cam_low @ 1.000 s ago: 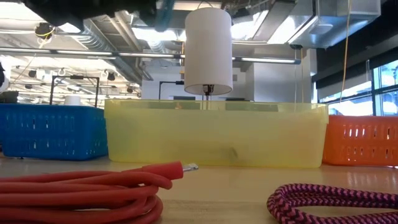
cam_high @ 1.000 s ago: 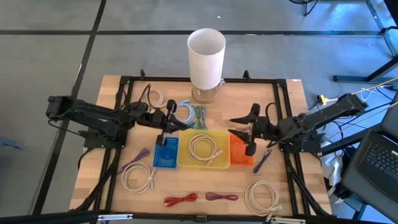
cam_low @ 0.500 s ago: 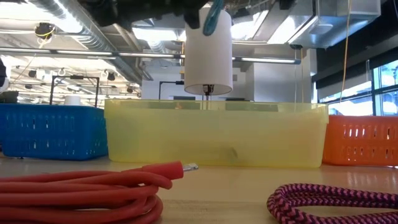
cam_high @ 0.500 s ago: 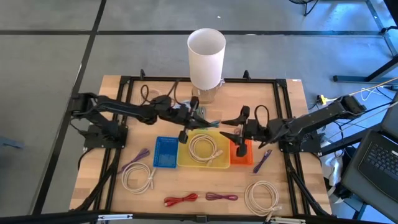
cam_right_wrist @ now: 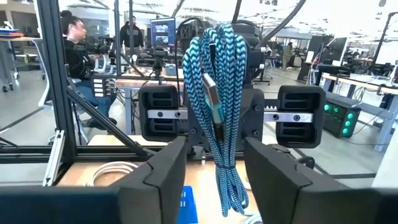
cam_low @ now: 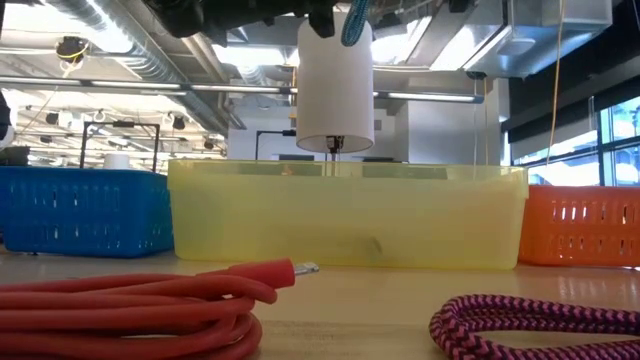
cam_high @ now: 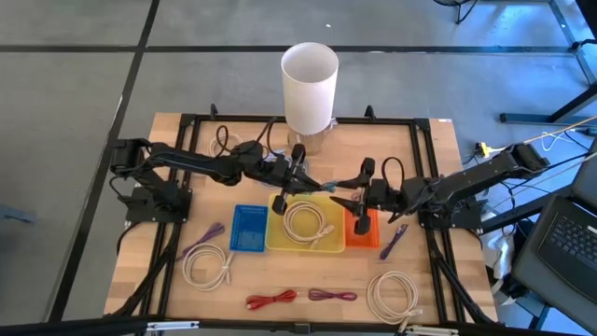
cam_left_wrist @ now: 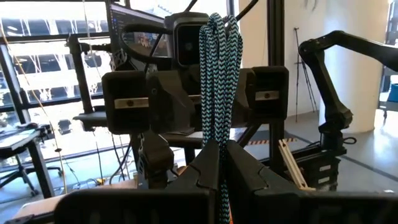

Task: Pick & Place USB Port
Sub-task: Put the blue and black charger cable into the orange bin

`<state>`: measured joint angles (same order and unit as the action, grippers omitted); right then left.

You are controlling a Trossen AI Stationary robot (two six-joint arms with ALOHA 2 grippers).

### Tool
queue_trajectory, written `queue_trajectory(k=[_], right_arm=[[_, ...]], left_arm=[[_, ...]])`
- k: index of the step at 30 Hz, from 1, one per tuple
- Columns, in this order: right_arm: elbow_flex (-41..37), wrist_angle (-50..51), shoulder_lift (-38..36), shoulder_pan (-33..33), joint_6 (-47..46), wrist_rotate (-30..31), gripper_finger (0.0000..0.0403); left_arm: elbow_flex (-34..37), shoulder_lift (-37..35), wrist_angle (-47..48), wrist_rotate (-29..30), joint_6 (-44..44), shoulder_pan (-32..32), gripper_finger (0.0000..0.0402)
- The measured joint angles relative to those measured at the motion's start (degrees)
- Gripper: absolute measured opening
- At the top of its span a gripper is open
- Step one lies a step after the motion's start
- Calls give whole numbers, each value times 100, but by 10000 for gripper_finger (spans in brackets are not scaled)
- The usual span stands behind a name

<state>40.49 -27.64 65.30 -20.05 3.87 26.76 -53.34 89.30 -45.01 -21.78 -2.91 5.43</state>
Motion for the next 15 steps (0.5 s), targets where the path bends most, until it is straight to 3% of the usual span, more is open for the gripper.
queue_trajectory(k=[7,15], right_arm=[[2,-176,0,151,-16,-64,115],[2,-511,204,380,-104,-561,94]], left_arm=[[1,0,66,14,4,-1,3],[2,-4,138,1,21,-2,3]])
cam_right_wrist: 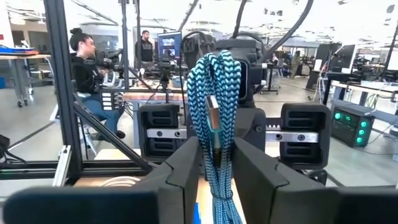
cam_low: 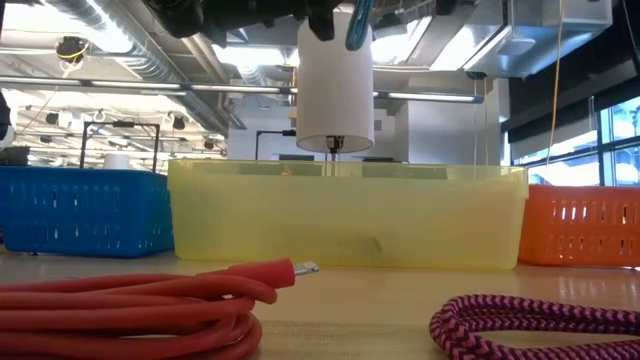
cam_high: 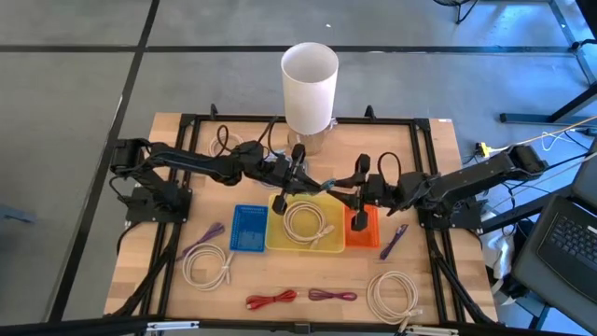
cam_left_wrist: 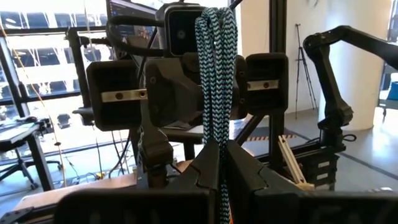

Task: Pick & Place USB Port
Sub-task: Put the blue and black charger cable into the orange bin

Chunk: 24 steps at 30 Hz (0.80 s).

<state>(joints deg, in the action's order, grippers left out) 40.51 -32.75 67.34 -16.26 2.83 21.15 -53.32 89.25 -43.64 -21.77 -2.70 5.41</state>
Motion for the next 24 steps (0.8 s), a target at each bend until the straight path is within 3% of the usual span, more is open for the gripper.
queue_trajectory(k=[4,8,13,19,24], right_arm=[[0,-70,91,40,-6,2,71],[0,-64,102,38,57,6,17],[0,-24,69,38,201,91,6],[0,726,-427,-158,355,1320,3],[1,1840,-1043,-486,-170,2102,2]], left_arm=[[2,0,55,-4,0,0,3],[2,0,100,-21,0,0,4],[2,-4,152,25,312,0,24],[2,-330,1084,144,290,-8,90],[2,-945,2652,957,99,-30,149]])
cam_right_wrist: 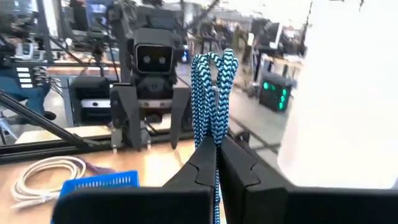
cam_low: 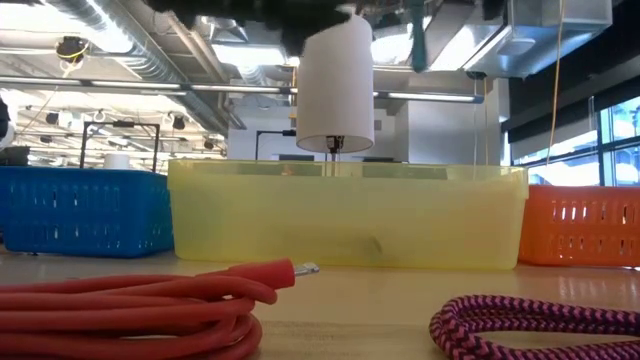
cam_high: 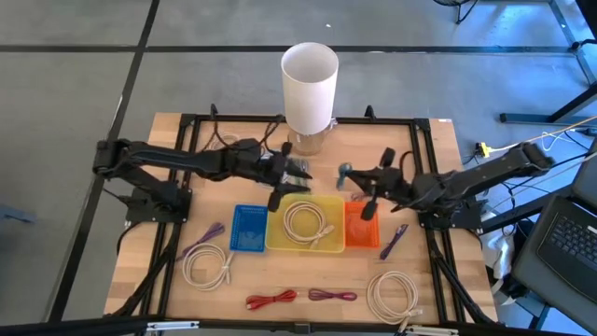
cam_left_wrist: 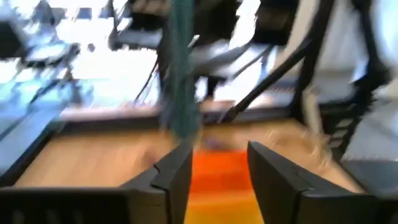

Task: Pick & Place USB Port
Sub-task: Put the blue and black charger cable into the orange bin

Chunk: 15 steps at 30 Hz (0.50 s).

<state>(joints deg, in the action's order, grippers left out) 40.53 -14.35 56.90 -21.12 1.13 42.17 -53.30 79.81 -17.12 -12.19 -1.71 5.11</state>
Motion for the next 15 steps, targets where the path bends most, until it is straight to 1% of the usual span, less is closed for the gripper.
queue_trajectory(k=[4,6,9,12,15], right_arm=[[1,887,-327,-212,-750,92,1],[1,1272,-428,-316,-1175,114,1],[1,1795,-457,-469,-1860,321,1],[1,2145,-427,-626,-2625,474,1],[1,2243,-314,-776,-3370,485,0]], left_arm=[[0,-454,1557,636,-5,-20,176],[2,-637,2377,938,47,-13,182],[82,-875,3410,1383,367,-12,184],[336,-1123,3950,1770,740,-18,184],[750,-1407,4068,2088,1061,-14,184]])
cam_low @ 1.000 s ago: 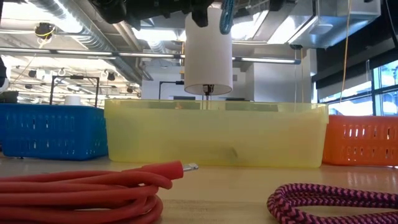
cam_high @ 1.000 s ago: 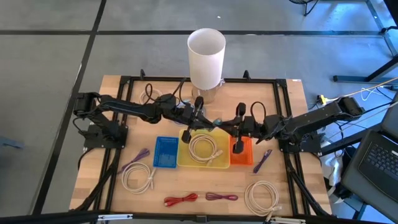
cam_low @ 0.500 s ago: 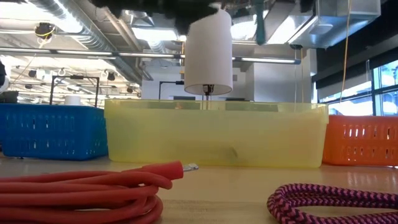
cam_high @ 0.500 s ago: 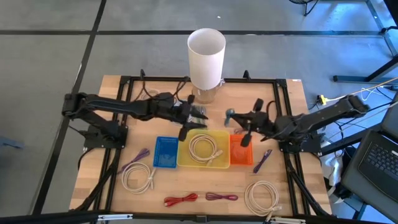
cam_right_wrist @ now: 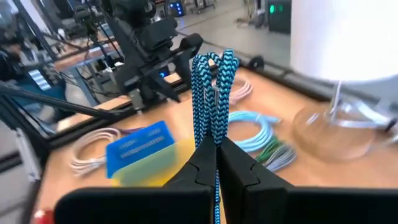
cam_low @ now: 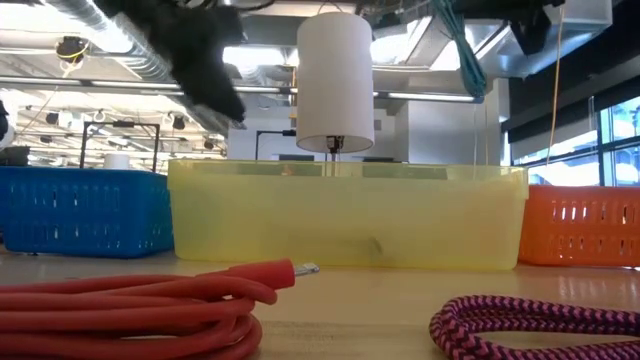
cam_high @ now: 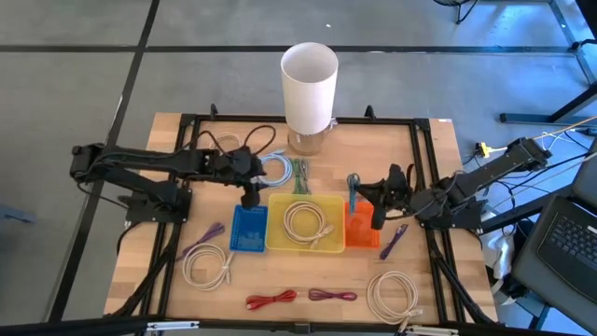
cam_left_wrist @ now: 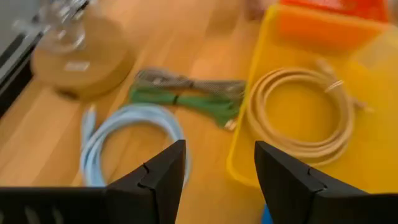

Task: Pick & Place USB Port
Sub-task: Put the blue and black charger cable into the orange bin

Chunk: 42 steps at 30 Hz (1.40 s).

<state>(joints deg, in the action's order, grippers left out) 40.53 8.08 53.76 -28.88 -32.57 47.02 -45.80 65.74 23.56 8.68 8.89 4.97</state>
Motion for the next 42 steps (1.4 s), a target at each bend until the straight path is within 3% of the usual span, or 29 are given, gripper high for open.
queue_trajectory(k=[10,15,22,27,31,35,42], right_arm=[[4,556,562,-707,-2146,1010,0],[732,2088,988,-790,-3062,1025,0],[2806,5107,2300,-800,-4149,328,0],[3616,7454,3433,-863,-6149,-810,0],[3653,7435,3937,-1163,-6997,-913,0],[3656,7337,4041,-1305,-7603,-571,0],[3615,7164,4037,-897,-7845,-610,0]], left_arm=[[1076,-762,-318,267,558,0,185],[1191,-979,-250,283,644,0,185],[1191,-1106,-219,392,596,0,185],[1191,-1105,-240,475,551,0,185],[1191,-1104,-238,477,490,0,185],[1191,-1104,-274,479,341,0,185],[1191,-1104,-328,495,276,0,185]])
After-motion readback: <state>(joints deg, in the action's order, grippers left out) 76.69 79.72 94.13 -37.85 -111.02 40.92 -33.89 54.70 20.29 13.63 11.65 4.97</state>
